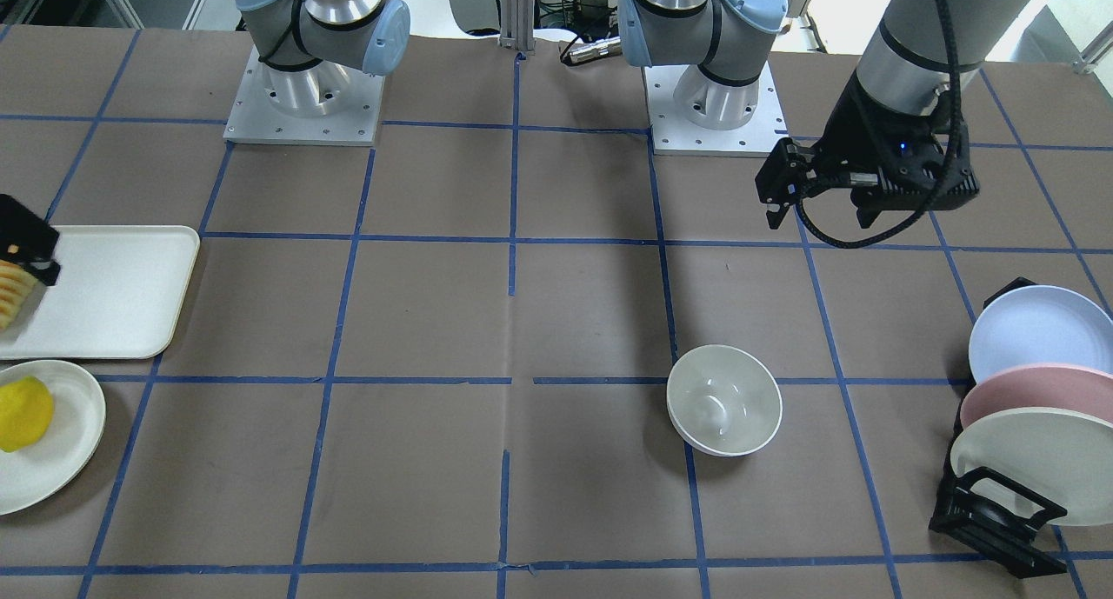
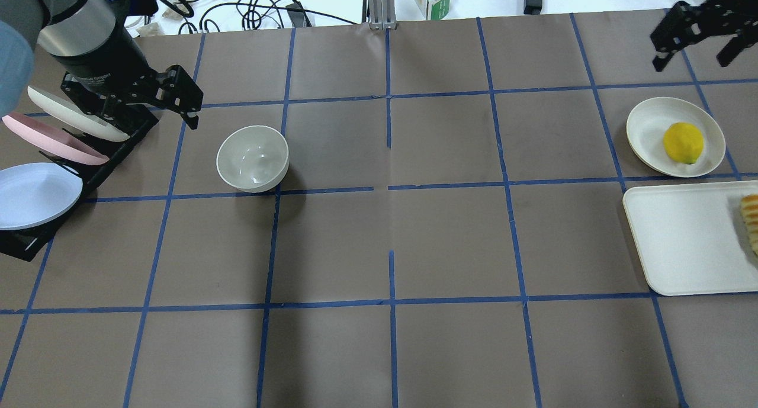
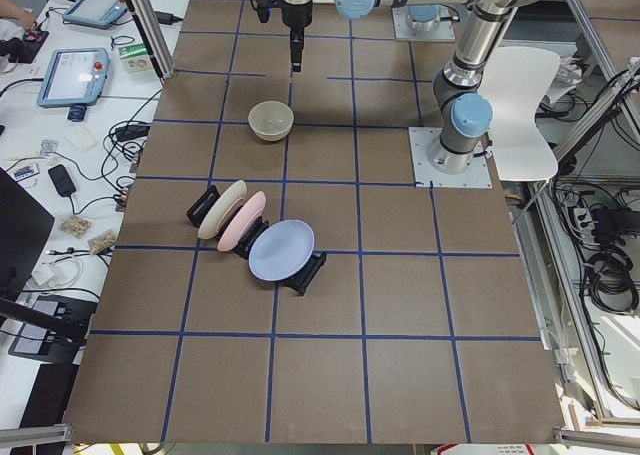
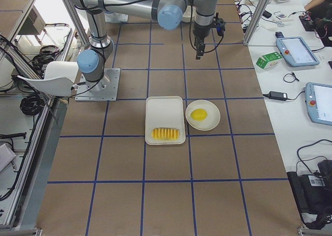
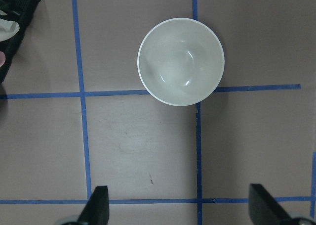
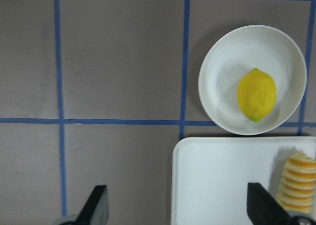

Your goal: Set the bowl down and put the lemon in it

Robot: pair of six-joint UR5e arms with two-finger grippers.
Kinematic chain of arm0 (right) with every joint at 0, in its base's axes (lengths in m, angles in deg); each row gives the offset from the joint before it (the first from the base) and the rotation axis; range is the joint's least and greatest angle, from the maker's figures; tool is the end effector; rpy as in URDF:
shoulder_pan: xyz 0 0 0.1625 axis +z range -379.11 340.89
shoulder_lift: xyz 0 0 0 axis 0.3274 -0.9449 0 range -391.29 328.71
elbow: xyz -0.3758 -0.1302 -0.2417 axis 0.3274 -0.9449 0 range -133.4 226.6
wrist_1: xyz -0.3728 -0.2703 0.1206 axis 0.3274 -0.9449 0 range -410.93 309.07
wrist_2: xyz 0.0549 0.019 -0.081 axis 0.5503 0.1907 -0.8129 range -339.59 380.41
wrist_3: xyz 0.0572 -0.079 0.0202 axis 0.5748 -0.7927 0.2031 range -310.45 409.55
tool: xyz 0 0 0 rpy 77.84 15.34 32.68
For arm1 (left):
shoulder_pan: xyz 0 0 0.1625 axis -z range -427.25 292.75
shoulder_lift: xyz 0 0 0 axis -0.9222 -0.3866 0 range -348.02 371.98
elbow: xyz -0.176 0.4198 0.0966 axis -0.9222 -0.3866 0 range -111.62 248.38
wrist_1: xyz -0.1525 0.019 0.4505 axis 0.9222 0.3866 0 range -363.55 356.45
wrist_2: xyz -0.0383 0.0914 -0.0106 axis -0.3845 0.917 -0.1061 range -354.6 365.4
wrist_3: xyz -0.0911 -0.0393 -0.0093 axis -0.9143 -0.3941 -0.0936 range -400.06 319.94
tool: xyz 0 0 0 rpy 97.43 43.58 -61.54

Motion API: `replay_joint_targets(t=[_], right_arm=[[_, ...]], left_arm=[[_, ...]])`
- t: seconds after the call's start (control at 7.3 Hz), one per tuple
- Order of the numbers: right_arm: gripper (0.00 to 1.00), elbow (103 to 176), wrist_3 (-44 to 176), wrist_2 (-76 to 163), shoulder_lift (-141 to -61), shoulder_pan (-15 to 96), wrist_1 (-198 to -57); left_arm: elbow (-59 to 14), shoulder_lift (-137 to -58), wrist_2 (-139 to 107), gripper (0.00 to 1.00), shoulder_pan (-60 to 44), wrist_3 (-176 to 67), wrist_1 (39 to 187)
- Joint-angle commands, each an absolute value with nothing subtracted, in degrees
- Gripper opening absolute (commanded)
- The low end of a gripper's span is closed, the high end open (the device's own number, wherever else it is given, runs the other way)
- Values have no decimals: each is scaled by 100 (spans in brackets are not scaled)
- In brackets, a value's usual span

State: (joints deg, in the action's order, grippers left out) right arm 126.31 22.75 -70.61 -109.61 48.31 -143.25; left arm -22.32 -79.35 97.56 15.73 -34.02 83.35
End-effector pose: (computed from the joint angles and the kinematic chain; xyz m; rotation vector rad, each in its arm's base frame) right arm -0.1289 -0.6528 0.5091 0.1147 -3.1165 0.0114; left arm -0.0591 -0.5805 0.5138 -0.0268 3.1019 -0.0223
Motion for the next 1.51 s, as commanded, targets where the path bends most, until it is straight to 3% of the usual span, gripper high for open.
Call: replay_joint_targets(t=[0.0, 0.14, 0.41, 0.96, 1.1, 1.23, 1.37], right_arm=[[100, 12579, 1046, -7308, -10557, 4216, -14892], [100, 12675, 1044, -7276, -10495, 4206, -15067], [100, 12955, 1027, -7267, -9646, 4197, -15943], [100, 13659, 686, -7275, -8886, 4083, -17405], [92, 13677, 649, -7267, -8851, 3978, -17389], [75, 13669, 544, -7275, -8798, 3951, -17337], [25, 13669, 595, -7284, -8789, 3925, -17345]], left_arm=[[-2354, -8520, 9760, 100, 1317, -3225, 7455], [-2582, -8810, 9751, 100, 1290, -2823, 6693], [-2995, -9338, 9707, 100, 1229, -2461, 5775], [-3067, -10218, 9663, 100, 1220, -2300, 5253], [-3041, -10402, 9663, 100, 1229, -2292, 5244], [-3050, -10517, 9663, 97, 1229, -2248, 5235], [-3050, -10605, 9585, 80, 1229, -2178, 5235]])
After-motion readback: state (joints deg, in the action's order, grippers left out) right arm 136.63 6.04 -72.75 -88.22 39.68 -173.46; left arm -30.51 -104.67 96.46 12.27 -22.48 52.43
